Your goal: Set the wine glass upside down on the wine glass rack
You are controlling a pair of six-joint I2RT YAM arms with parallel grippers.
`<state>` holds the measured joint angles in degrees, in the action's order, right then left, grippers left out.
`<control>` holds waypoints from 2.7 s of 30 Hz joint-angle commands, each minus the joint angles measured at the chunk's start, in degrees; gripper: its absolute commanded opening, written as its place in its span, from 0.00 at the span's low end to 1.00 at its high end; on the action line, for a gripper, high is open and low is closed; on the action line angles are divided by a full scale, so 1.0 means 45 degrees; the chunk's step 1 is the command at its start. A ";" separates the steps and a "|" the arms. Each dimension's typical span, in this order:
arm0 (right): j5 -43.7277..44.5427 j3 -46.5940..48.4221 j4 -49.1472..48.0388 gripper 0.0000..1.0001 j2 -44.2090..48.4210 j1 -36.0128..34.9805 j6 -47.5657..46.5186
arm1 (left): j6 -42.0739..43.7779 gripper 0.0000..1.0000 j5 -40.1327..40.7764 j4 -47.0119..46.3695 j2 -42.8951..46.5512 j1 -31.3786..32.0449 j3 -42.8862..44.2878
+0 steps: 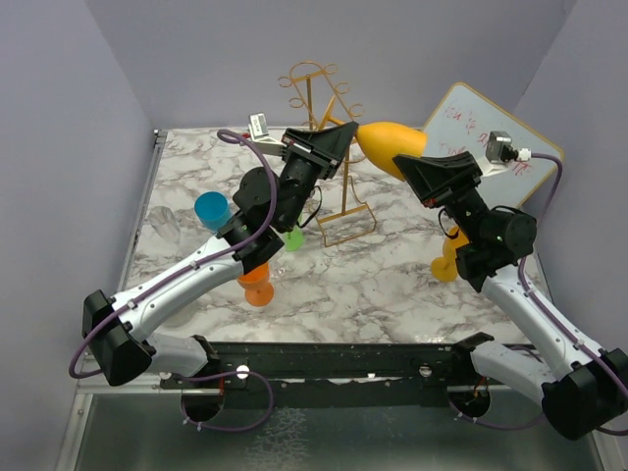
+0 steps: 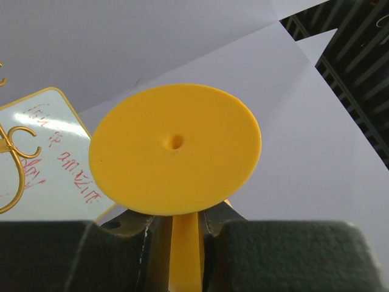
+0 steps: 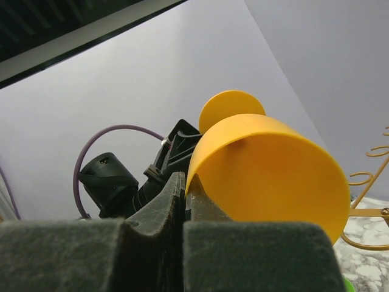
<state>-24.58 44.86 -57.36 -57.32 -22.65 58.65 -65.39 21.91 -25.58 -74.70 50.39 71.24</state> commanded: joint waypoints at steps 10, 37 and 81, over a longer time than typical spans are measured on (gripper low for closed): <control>0.0794 -0.0351 0.2231 0.49 0.0961 -0.0046 -0.0417 | 0.3797 0.00 -0.0875 -0.0460 -0.0452 -0.0264 0.1714; 0.2139 0.0460 0.9127 0.73 0.2952 -0.0040 -0.3687 | 1.4078 0.00 -0.1858 0.7424 -0.3655 -0.5960 0.8285; 0.1900 0.0972 1.1021 0.70 0.2933 -0.0043 -0.4128 | 1.6909 0.00 -1.0519 0.5315 -0.7387 -0.8952 0.6958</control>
<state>-15.25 47.62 -8.80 -43.97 -22.61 40.49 10.52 -21.89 1.41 -106.67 10.50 102.19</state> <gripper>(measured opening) 0.704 0.029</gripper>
